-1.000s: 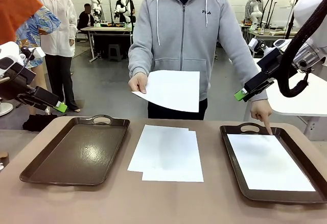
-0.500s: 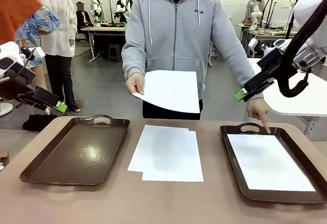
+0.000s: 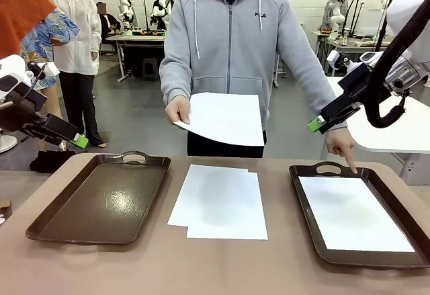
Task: Sort the A4 documents.
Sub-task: Receive the A4 Paper.
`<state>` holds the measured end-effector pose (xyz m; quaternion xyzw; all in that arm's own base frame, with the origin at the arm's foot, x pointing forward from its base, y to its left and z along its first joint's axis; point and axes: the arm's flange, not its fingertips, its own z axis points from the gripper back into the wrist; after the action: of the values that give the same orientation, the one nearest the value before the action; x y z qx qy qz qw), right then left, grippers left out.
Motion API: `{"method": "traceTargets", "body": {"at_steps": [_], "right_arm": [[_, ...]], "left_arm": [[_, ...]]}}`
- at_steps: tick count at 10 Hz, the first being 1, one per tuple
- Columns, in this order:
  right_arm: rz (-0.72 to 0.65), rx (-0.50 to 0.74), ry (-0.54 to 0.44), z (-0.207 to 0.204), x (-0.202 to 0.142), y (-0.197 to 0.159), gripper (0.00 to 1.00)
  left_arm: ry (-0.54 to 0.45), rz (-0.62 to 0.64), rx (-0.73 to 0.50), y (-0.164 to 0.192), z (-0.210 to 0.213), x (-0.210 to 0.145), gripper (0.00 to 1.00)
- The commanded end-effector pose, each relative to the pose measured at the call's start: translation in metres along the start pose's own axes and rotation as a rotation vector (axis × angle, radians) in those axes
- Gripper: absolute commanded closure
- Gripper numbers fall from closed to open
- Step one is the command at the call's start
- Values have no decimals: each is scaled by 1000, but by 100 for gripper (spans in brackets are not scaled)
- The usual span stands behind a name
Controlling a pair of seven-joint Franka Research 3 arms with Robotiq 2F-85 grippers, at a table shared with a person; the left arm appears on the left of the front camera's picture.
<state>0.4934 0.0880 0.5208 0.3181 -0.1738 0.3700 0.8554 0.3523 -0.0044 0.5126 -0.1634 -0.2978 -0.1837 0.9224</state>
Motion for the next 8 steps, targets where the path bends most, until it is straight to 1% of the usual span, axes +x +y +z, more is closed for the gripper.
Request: {"method": "traceTargets", "body": {"at_steps": [1, 2, 4, 6, 8], "right_arm": [[-74, 67, -82, -2, 6, -5, 0], [-105, 91, -106, -3, 12, -8, 0], [-161, 201, -153, -9, 31, -17, 0], [-261, 346, -177, -34, 52, -35, 0], [-355, 448, -184, -61, 63, -48, 0]], "left_arm": [[-1, 4, -9, 1, -1, -1, 0], [-1, 4, -9, 1, -1, -1, 0], [-1, 4, -9, 1, -1, -1, 0], [-1, 4, -9, 1, -1, -1, 0], [-1, 4, -9, 1, -1, -1, 0]]}}
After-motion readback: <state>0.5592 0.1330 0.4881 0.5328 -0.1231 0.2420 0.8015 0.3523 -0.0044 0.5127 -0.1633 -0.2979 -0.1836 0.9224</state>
